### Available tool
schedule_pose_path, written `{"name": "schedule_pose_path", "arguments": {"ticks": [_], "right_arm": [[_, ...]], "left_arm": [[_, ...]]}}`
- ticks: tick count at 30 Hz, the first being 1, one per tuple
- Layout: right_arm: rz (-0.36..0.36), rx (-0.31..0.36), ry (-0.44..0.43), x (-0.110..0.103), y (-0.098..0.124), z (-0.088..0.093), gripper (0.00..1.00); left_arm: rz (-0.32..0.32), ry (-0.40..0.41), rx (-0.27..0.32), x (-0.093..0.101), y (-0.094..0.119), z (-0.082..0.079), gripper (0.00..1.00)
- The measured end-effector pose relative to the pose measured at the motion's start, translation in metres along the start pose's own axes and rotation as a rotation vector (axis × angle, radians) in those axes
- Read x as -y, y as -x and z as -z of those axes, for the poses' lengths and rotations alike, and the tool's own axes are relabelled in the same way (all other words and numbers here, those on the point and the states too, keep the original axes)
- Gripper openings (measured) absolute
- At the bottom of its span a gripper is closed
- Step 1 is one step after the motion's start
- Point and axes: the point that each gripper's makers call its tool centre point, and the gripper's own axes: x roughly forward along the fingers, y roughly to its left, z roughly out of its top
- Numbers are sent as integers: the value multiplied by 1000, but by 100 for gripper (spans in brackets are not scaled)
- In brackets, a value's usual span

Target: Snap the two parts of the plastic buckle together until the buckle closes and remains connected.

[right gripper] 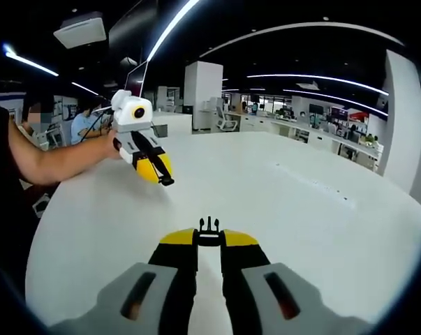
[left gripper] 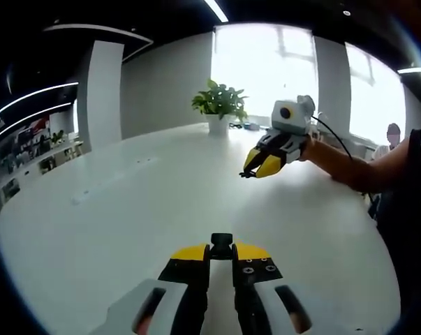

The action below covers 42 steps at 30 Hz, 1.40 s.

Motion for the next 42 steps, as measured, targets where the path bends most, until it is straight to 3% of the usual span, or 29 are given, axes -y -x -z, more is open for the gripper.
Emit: {"name": "schedule_pose_path", "arguments": {"ticks": [3, 15, 20, 26, 31, 42], "right_arm": [[-2, 0, -2, -1, 0, 0, 11], [-9, 4, 5, -7, 1, -2, 11], [-7, 15, 9, -4, 3, -6, 11], [-12, -5, 27, -16, 4, 2, 11], [-10, 5, 20, -12, 5, -1, 11], [-29, -22, 35, -25, 0, 10, 11]], "left_arm": [[0, -10, -15, 7, 1, 7, 10], [12, -14, -2, 23, 6, 8, 10], [10, 4, 5, 20, 11, 13, 10], [16, 18, 34, 28, 17, 11, 10], [18, 19, 23, 35, 17, 17, 10], [34, 11, 27, 37, 19, 16, 10]]}}
